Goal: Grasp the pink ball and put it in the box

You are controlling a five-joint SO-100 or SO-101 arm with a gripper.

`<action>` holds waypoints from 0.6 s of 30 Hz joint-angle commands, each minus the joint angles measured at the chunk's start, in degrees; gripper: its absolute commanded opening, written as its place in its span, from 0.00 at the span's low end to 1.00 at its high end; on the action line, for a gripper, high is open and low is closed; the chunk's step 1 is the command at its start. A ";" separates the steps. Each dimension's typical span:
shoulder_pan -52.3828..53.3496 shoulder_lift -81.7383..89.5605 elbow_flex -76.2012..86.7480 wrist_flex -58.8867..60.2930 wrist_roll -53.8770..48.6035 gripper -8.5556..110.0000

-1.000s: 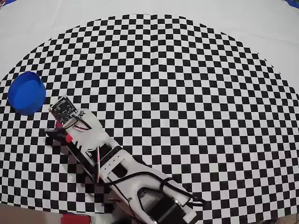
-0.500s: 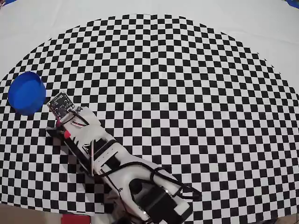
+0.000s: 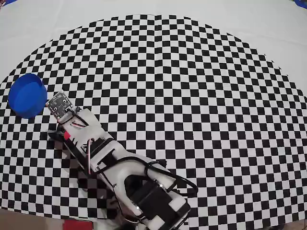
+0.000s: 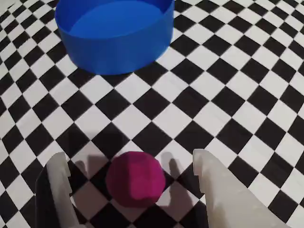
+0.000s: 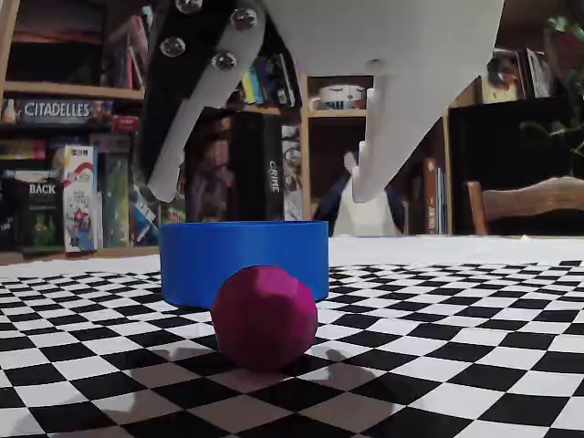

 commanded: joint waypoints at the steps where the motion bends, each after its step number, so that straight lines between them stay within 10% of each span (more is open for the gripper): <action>1: 0.09 -0.70 -2.72 -0.88 -0.26 0.33; 18: 0.26 -5.45 -6.94 2.29 -0.44 0.33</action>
